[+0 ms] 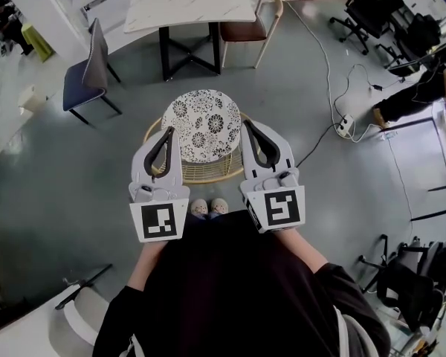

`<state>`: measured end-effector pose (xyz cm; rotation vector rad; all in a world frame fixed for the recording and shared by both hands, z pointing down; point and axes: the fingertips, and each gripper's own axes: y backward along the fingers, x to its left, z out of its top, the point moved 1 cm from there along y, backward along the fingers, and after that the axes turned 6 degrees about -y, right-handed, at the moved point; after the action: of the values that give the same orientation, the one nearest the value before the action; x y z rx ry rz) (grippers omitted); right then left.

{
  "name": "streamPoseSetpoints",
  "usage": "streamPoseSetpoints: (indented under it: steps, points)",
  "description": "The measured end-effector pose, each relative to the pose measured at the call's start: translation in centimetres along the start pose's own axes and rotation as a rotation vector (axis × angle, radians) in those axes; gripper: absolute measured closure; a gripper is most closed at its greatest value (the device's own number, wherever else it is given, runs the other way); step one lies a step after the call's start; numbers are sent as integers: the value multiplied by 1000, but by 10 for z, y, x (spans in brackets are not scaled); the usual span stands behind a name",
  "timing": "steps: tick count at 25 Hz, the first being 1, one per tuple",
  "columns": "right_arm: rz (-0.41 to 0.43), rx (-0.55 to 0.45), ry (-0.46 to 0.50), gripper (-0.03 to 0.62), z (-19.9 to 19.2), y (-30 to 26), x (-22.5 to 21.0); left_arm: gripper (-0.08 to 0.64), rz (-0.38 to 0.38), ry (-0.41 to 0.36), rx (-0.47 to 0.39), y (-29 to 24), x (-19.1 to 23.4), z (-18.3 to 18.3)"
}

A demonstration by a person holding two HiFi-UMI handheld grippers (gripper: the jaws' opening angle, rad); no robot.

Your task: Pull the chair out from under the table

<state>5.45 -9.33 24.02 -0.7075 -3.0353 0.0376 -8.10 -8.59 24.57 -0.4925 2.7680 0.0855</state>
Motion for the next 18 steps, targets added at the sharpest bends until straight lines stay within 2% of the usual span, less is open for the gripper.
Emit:
streamPoseSetpoints:
  steps: [18]
  points:
    - [-4,5,-7,572,-8,-3,6,552,-17,4,-2,4,7,-2]
